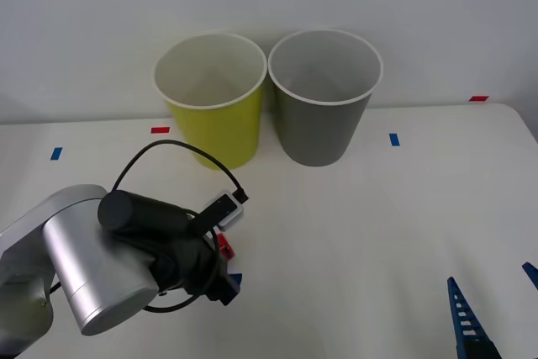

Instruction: Put cans in the gray bin and PET bottles in the light green bin.

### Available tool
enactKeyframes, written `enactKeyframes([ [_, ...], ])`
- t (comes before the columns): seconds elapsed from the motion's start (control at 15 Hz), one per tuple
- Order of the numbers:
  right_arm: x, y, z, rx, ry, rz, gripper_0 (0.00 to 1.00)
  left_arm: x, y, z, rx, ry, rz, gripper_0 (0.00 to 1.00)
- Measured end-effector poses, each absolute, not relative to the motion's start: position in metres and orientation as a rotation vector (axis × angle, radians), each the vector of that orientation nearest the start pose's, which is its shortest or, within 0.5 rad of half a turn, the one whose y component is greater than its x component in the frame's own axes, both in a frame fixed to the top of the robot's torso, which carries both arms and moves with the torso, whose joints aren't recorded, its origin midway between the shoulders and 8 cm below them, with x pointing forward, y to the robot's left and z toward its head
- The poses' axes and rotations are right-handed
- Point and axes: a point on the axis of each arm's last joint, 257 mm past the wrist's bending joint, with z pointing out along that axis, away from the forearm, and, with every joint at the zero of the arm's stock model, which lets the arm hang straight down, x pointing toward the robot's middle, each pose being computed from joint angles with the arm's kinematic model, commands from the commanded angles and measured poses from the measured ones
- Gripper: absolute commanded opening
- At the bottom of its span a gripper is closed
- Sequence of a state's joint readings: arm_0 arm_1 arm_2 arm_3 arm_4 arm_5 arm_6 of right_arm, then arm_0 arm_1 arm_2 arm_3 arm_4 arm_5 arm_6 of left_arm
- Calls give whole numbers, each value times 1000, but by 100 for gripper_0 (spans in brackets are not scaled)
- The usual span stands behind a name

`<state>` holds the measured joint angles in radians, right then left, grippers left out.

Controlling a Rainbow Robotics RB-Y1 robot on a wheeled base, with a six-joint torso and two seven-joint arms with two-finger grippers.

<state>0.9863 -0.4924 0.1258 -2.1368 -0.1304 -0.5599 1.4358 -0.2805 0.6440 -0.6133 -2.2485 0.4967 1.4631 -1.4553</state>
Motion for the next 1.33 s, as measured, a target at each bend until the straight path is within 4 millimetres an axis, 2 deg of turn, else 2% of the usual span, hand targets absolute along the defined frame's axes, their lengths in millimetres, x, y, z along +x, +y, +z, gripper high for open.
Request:
enactKeyframes([
  [0.27, 258, -279, -195, -163, 1482, 69, 95, 361, 112, -285, 1125, 2416, 10, 100],
  [0.47, 258, -279, -195, -162, 1482, 69, 94, 368, 121, -291, 1124, 2455, 59, 100],
  [0.8, 258, -279, -195, -163, 1482, 69, 95, 374, 110, -300, 1105, 2491, 32, 100],
  [1.33, 258, -279, -195, -162, 1482, 69, 95, 379, 122, -320, 1082, 2574, 81, 100],
])
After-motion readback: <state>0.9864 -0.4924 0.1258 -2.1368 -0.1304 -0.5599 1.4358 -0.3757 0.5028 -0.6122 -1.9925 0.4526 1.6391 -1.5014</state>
